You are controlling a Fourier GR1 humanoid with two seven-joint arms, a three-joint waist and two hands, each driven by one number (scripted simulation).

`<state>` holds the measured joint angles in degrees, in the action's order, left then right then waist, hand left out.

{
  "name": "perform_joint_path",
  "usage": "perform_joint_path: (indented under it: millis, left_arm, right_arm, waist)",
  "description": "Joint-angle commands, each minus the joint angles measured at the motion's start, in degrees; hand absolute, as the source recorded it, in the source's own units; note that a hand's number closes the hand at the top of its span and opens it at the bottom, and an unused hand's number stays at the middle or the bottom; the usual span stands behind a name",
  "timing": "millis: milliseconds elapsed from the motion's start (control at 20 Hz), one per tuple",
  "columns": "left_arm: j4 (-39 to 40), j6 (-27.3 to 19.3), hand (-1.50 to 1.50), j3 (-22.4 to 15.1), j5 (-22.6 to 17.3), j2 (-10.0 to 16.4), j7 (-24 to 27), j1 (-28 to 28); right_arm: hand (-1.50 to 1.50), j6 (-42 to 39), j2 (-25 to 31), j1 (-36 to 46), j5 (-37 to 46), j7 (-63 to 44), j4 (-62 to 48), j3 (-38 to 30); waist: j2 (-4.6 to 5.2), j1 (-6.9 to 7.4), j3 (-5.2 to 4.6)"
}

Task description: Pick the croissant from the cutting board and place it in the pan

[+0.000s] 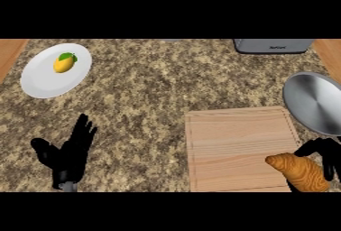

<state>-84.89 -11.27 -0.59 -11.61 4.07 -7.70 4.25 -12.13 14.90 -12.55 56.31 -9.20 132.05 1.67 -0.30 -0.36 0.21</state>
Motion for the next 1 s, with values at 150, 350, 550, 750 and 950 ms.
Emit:
perform_joint_path:
  millis: [150, 350, 550, 750, 950]
  left_arm:
    - [6.0, 0.2, 0.0, -0.8, 1.5, -2.3, 3.8, -1.1]
    - [6.5, 2.2, 0.0, 2.4, -0.8, 0.1, 3.8, -1.1]
    - [2.1, -0.5, 0.0, -0.5, 1.1, -1.5, -0.4, -1.6]
    - [0.8, -0.8, 0.0, -1.0, 1.5, -0.9, -3.4, -1.9]
    - [1.2, 0.5, 0.0, -0.7, 1.5, -0.6, -0.5, 0.6]
  right_arm:
    - [1.5, -3.0, -0.9, 11.7, -10.7, -2.2, -7.7, -10.8]
    - [1.5, 2.0, 1.2, 16.7, -11.7, 4.2, -21.3, -15.9]
    - [1.5, 5.9, 6.1, 25.0, -9.6, 7.6, -34.0, -20.0]
    - [1.5, 12.4, 9.3, 32.8, -8.5, 14.6, -51.4, -22.1]
    - [1.5, 17.9, 12.0, 40.7, -7.0, 18.6, -67.9, -23.9]
  waist:
    - [0.4, 0.48, -0.21]
    - [0.47, 0.72, -0.18]
    - [0.49, 0.96, -0.17]
    - [0.69, 1.76, -0.12]
    - [0.79, 2.32, -0.11]
